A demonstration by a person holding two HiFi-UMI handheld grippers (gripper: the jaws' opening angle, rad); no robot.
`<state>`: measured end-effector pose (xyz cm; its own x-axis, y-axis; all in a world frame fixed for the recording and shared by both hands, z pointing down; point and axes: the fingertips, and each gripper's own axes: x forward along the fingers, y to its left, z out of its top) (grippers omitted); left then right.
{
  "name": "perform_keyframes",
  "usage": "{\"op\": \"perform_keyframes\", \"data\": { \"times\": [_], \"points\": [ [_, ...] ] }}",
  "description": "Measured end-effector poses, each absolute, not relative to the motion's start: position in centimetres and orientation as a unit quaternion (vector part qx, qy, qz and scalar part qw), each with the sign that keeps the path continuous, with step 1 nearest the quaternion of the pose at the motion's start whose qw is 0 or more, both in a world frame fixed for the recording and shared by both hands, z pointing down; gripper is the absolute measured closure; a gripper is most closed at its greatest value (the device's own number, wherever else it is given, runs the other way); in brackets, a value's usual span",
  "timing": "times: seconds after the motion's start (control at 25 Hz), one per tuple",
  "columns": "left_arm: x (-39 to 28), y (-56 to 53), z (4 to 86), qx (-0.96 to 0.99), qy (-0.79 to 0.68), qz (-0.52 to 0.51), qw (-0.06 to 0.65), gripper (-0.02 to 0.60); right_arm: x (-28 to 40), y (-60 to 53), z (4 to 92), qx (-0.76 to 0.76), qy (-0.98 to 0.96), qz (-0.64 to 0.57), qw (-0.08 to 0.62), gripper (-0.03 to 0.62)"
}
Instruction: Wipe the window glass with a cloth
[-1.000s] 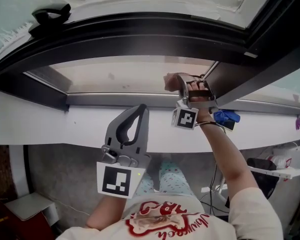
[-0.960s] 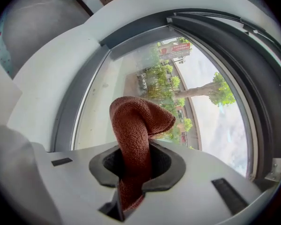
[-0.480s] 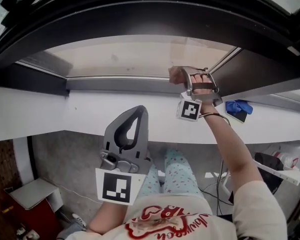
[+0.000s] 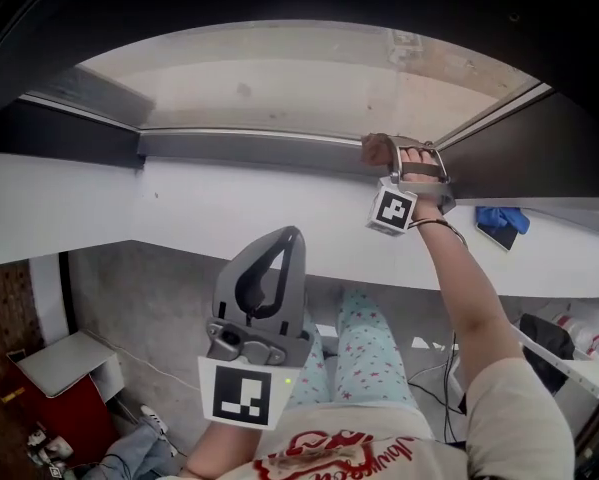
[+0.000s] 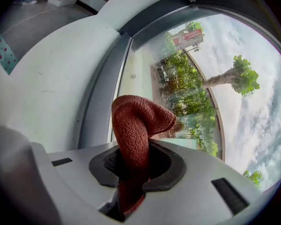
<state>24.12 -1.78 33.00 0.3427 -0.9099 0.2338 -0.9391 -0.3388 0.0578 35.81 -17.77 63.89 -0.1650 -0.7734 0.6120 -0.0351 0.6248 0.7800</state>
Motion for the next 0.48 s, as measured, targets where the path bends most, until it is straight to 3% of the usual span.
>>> {"op": "perform_keyframes", "data": {
  "times": [0.48],
  "points": [
    [22.7, -1.7, 36.2, 0.795, -0.592, 0.093, 0.098, 0.56, 37.1, -18.5, 72.0, 0.264, -0.672, -0.281, 0.632, 0.505]
  ]
}}
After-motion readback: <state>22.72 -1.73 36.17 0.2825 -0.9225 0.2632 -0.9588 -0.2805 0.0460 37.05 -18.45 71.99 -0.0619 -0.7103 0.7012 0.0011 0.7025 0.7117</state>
